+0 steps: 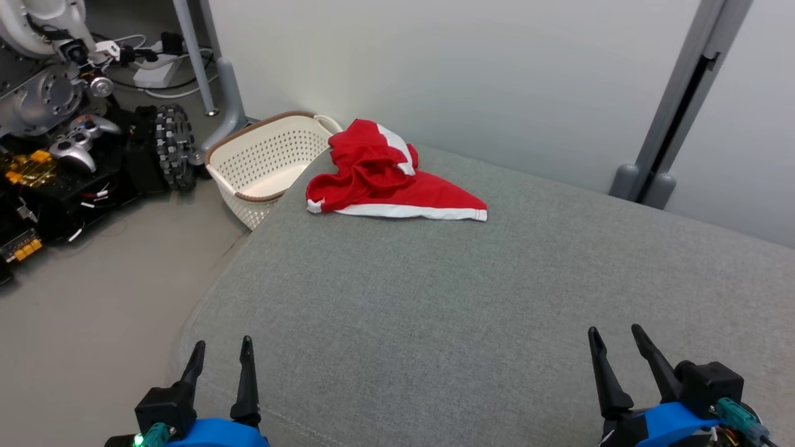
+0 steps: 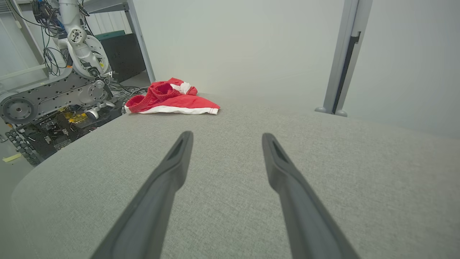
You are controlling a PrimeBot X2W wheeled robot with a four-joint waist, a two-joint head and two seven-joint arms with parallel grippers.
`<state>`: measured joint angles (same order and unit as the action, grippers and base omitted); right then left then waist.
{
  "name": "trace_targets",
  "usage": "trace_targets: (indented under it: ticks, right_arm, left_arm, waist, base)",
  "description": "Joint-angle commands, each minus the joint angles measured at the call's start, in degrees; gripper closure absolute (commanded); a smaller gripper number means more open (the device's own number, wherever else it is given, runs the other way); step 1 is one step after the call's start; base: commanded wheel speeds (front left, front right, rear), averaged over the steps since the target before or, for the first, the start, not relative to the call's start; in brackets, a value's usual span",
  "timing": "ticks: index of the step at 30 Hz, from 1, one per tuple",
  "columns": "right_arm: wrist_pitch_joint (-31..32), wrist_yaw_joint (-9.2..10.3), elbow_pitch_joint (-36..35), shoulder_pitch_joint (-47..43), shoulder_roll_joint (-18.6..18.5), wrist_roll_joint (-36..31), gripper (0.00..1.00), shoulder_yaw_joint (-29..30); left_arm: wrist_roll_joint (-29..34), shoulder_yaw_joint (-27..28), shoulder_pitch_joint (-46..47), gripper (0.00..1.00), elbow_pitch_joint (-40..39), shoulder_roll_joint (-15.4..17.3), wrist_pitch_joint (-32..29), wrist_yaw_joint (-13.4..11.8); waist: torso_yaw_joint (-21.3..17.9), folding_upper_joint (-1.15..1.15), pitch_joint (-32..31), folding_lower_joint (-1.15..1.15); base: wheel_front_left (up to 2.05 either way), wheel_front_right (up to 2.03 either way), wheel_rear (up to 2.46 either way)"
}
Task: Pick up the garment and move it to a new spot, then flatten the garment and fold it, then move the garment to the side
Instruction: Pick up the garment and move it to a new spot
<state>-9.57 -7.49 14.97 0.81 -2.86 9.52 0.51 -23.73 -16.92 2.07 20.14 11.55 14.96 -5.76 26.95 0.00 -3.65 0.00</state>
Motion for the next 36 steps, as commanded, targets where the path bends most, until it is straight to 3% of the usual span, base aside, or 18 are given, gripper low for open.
trace_targets:
  ticks: [1, 15, 20, 27, 33, 36]
  right_arm:
    - [0.14, -0.01, -0.01, 0.43, -0.08, -0.06, 0.00, -0.57]
    - [0.71, -0.01, -0.26, 3.10, -0.08, -1.24, 0.00, -2.18]
    - [1.27, -0.01, -2.48, 3.53, -0.10, -2.63, 0.00, 0.12]
    - [4.36, -0.01, -9.04, 7.72, -0.11, -6.86, 0.00, 0.92]
    - [7.05, -0.01, -15.02, 11.15, -0.10, -10.03, 0.00, 0.56]
    - [7.66, -0.01, -17.73, 12.31, -0.10, -10.90, 0.00, 0.46]
  left_arm:
    - [-0.34, 0.66, -0.11, 0.00, -0.52, 0.22, 0.14, -0.36]
    - [-0.50, 2.39, -2.31, 0.00, -3.16, -0.06, 0.28, -1.13]
    - [0.70, 2.09, 3.40, 0.00, -3.20, 2.70, -1.40, 0.28]
    - [4.16, 2.68, 19.65, 0.00, -1.61, 9.77, -5.42, 2.84]
    - [9.00, -0.32, 35.51, 0.00, 4.61, 15.31, -12.57, 6.58]
    - [9.01, -1.11, 42.22, 0.00, 9.06, 14.20, -15.21, 7.70]
  waist:
    - [1.75, 0.00, 1.80, 0.00]
    - [2.92, 0.00, 3.54, 0.00]
    - [2.97, 0.00, 5.76, 0.00]
    - [-3.08, 0.00, 14.55, 0.00]
    - [-9.84, 0.00, 22.59, 0.00]
    - [-13.11, 0.00, 26.11, 0.00]
  base:
    - [0.00, 0.00, 0.00]
    - [0.00, 0.00, 0.00]
    - [0.00, 0.00, 0.00]
    - [0.00, 0.00, 0.00]
    - [0.00, 0.00, 0.00]
    - [0.00, 0.00, 0.00]
